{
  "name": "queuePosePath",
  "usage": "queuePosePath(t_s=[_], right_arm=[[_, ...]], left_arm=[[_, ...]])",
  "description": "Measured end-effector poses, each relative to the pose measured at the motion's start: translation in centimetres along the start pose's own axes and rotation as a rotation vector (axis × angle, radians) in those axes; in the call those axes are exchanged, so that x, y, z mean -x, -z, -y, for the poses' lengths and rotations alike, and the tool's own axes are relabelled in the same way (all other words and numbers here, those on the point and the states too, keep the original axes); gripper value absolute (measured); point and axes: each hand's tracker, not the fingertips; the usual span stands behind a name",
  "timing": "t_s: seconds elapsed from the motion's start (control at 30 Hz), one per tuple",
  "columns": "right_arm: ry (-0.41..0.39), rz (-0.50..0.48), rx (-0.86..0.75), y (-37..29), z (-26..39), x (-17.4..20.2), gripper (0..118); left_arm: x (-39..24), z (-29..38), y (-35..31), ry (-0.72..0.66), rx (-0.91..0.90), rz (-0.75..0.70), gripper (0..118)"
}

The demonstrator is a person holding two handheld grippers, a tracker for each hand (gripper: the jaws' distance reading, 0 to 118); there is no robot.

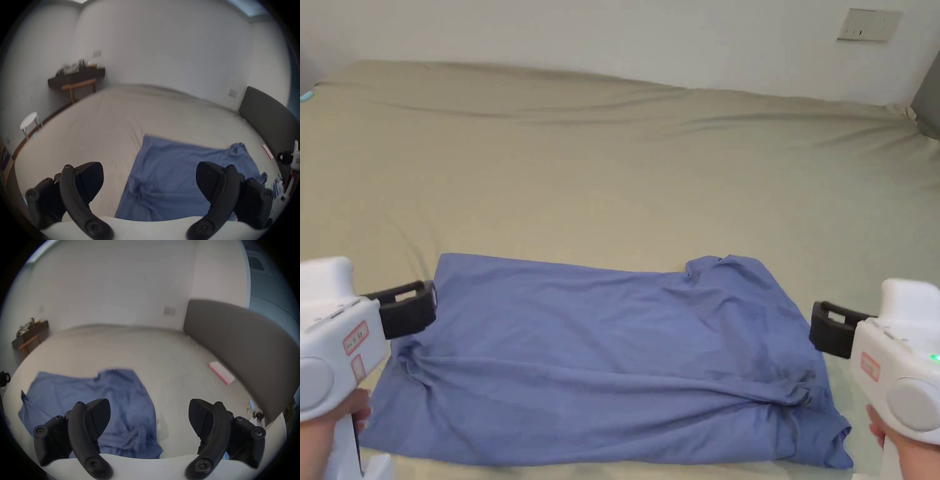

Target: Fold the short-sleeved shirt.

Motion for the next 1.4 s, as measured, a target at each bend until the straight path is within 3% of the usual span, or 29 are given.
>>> queuePosePath(t_s=[0.17, 0.3, 0.37, 0.4, 0.43, 0.47, 0.5, 0.53, 0.67, 0.83, 1.0, 1.03, 1.07, 1.17, 1.2, 1.23, 1.27, 1.4], right_arm=[[-0.064, -0.047, -0.236, -8.4, -4.8, 1.7, 103], [-0.13, -0.107, -0.302, -13.7, -5.9, 4.0, 98], [-0.156, -0.134, -0.307, -15.3, -5.6, 5.1, 73], [-0.168, -0.139, -0.31, -16.1, -5.4, 5.6, 59], [-0.178, -0.155, -0.319, -16.6, -5.0, 6.1, 50], [-0.183, -0.157, -0.322, -17.1, -4.6, 6.5, 50], [-0.186, -0.151, -0.324, -17.3, -4.3, 6.9, 30], [-0.192, -0.154, -0.327, -17.6, -3.9, 7.2, 6], [-0.222, -0.177, -0.301, -18.2, -2.6, 7.8, 2], [-0.229, -0.169, -0.284, -18.3, -2.1, 7.4, 2], [-0.211, -0.144, -0.271, -18.2, -1.8, 5.9, 2], [-0.207, -0.141, -0.262, -18.0, -1.7, 5.5, 2], [-0.204, -0.138, -0.254, -17.9, -1.6, 5.2, 2], [-0.235, -0.094, -0.226, -17.4, -0.9, 4.5, 2], [-0.238, -0.089, -0.219, -17.1, -0.7, 4.2, 2], [-0.235, -0.084, -0.208, -16.9, -0.4, 3.8, 2], [-0.224, -0.08, -0.194, -16.8, -0.2, 3.4, 2], [-0.21, -0.038, -0.157, -16.3, 0.7, 1.8, 2]], left_arm=[[-3.7, -4.2, -8.2, 0.092, -0.232, 0.001, 114], [-5.7, -5.4, -13.3, 0.16, -0.349, -0.019, 111], [-6.6, -5.3, -15.1, 0.174, -0.367, -0.03, 91], [-7.0, -5.2, -15.8, 0.182, -0.378, -0.037, 74], [-7.0, -4.7, -16.3, 0.195, -0.385, -0.042, 74], [-7.2, -4.4, -16.8, 0.206, -0.388, -0.048, 67], [-7.3, -4.2, -17.0, 0.21, -0.386, -0.046, 53], [-7.3, -3.9, -17.3, 0.222, -0.389, -0.047, 31], [-8.1, -2.8, -17.9, 0.266, -0.372, -0.043, 0], [-8.2, -2.3, -17.0, 0.297, -0.322, -0.046, 0], [-6.8, -0.1, -13.3, 0.29, -0.154, -0.04, 0], [-6.2, 0.8, -12.0, 0.28, -0.102, -0.042, 1], [-5.8, 2.0, -10.6, 0.29, -0.065, -0.062, 10], [-4.0, 6.2, -5.3, 0.38, 0.135, -0.166, 49], [-3.3, 7.2, -3.9, 0.352, 0.204, -0.147, 69], [-2.3, 8.4, -2.6, 0.306, 0.266, -0.134, 101], [-1.4, 9.4, -1.3, 0.247, 0.319, -0.131, 117], [1.5, 11.4, 2.7, 0.141, 0.421, -0.178, 115]])
